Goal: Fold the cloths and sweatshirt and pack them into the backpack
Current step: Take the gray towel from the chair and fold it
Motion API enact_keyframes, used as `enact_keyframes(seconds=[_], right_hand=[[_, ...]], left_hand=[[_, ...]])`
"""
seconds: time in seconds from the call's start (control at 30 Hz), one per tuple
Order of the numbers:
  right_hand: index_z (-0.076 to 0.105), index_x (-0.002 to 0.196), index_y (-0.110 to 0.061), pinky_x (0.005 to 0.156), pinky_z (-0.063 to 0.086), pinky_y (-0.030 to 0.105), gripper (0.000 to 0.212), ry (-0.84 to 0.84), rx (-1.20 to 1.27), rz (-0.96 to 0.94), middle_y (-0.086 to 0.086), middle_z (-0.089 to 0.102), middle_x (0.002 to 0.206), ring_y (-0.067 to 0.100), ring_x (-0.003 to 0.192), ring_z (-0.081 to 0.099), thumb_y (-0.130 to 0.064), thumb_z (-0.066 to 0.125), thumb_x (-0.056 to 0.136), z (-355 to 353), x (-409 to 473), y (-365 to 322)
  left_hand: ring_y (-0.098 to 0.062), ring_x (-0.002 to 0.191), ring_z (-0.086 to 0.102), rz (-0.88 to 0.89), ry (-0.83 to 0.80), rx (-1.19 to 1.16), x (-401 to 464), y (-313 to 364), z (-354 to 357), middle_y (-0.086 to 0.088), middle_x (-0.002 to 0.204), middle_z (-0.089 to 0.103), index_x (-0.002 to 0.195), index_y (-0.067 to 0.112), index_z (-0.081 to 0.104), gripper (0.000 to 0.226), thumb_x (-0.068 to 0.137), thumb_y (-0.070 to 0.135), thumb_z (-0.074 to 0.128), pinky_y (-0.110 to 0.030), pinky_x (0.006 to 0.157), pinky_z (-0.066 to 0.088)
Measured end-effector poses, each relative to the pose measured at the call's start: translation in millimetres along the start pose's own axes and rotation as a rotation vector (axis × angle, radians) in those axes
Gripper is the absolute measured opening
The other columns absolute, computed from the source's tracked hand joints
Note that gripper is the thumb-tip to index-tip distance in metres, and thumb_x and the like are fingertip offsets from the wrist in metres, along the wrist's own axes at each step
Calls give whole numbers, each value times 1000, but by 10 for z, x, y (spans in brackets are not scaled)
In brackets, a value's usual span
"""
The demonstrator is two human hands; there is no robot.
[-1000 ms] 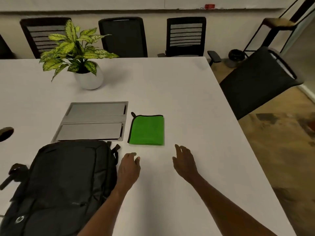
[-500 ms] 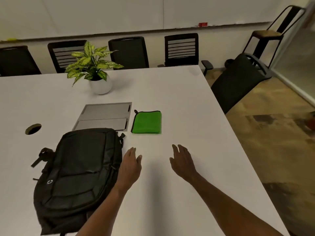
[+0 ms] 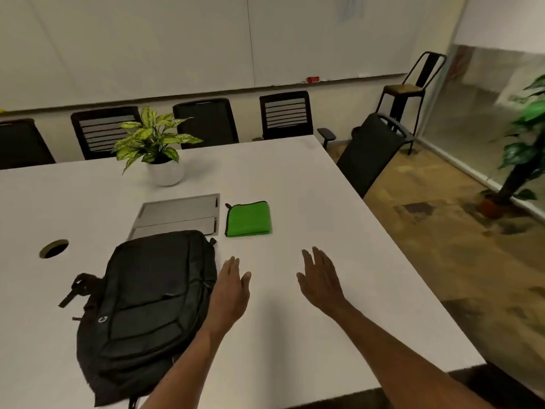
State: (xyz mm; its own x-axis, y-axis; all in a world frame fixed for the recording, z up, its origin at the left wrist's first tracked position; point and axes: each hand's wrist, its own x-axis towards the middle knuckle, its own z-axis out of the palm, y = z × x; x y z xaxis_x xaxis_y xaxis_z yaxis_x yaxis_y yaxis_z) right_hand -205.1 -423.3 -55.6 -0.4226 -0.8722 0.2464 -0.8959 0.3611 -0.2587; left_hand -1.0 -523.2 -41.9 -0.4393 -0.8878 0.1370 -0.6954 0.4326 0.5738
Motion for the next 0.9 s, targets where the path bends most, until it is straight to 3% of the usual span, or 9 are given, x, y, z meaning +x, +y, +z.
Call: enact_keyframes(seconds=[0.1,0.27,0.43,0.57,0.73,0.9], right_hand=[[40,145,-4,112,32,49,60,-18,-4,42,26,38,148,41,136,37,-27,58,93,-141,-299,-137],[39,145,-5,113,31,48,58,3,-29,103,25,37,149,40,137,36,-28,56,94,-321,-841,-331],[32,148,-7,118,24,48,55,7,-35,179,22,29,155,36,143,27,-26,50,99,-455,-1305,-431],[38,145,-7,115,30,50,54,54,-42,226,24,35,151,38,141,33,-25,55,97,-567,-1632,-418],[33,148,-10,118,23,46,52,64,-47,281,20,29,156,35,145,26,-25,46,101,-774,-1887,-297],[37,146,-11,116,28,46,50,123,-88,308,20,34,153,35,141,32,-24,49,99,-1031,-2122,-88]], left_hand=[[-26,144,28,66,-20,-8,-243,-31,-121,-15,154,34,146,0,35,54,102,30,43,-34,118,22],[-26,144,29,118,-58,-30,-645,-116,-240,-14,154,35,146,1,34,55,102,33,42,-40,119,25],[-27,145,27,187,-102,-36,-997,-83,-277,-16,154,34,146,0,33,55,102,31,42,-35,118,20],[-28,145,27,224,-145,-46,-1173,-22,-249,-17,154,34,146,-1,33,55,102,30,43,-35,119,20],[-27,145,27,252,-158,-70,-1298,240,-203,-16,154,34,147,0,33,56,101,32,44,-35,119,21],[-26,146,25,298,-175,-79,-1486,630,-130,-14,156,32,148,2,31,58,102,35,41,-35,118,21]])
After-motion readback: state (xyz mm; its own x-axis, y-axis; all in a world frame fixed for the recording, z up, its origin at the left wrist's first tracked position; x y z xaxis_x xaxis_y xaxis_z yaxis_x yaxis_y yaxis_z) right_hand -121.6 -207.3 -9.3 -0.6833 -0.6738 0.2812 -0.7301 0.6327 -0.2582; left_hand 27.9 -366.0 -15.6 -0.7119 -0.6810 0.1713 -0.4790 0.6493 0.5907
